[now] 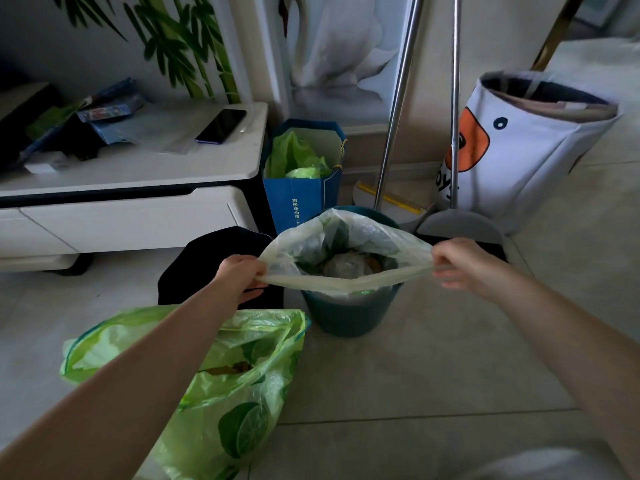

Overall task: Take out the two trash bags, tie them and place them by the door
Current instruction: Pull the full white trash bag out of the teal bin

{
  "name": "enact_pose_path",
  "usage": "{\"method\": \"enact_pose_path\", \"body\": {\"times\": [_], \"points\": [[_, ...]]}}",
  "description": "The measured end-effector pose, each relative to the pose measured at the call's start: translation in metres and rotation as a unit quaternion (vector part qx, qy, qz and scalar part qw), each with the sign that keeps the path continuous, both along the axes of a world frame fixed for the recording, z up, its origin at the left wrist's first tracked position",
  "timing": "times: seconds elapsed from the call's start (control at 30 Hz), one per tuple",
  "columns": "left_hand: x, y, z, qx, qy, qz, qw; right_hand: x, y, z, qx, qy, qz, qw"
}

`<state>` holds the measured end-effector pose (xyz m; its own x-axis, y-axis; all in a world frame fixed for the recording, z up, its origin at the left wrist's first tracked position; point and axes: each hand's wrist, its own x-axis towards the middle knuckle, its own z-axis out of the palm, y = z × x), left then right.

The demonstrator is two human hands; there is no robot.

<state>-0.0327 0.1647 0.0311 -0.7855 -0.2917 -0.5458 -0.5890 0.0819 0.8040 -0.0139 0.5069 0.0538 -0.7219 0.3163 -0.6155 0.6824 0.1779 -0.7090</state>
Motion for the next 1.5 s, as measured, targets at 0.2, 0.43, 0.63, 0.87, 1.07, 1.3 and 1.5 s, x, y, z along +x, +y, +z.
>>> {"method": "enact_pose_path", "body": {"times": [0.2, 0.43, 0.63, 0.87, 1.07, 1.3, 1.5], "points": [[-0.026, 0.014, 0.011, 0.028, 0.001, -0.012, 1.000, -0.030, -0.021, -0.010, -0.017, 0.052, -0.024, 0.998], [-0.046, 0.023, 0.017, 0.024, -0.007, -0.029, 0.999, -0.047, -0.033, -0.013, 0.011, 0.078, 0.026, 0.997], [-0.040, 0.023, 0.028, -0.070, 0.059, -0.071, 0.993, -0.043, -0.021, -0.009, 0.044, 0.121, 0.081, 0.988], [-0.026, -0.027, 0.013, -0.198, 0.073, -0.055, 0.976, -0.019, 0.001, -0.009, 0.220, 0.103, 0.142, 0.960], [-0.011, -0.036, 0.020, -0.086, -0.019, 0.016, 0.996, -0.011, 0.012, 0.001, 0.246, 0.076, 0.109, 0.960], [-0.033, -0.002, 0.069, 0.090, 0.093, 0.086, 0.988, -0.038, -0.009, 0.036, -0.002, 0.157, -0.059, 0.986], [-0.048, 0.005, 0.125, 0.097, 0.172, 0.090, 0.976, -0.054, -0.024, 0.090, -0.057, 0.278, -0.116, 0.952]]}}
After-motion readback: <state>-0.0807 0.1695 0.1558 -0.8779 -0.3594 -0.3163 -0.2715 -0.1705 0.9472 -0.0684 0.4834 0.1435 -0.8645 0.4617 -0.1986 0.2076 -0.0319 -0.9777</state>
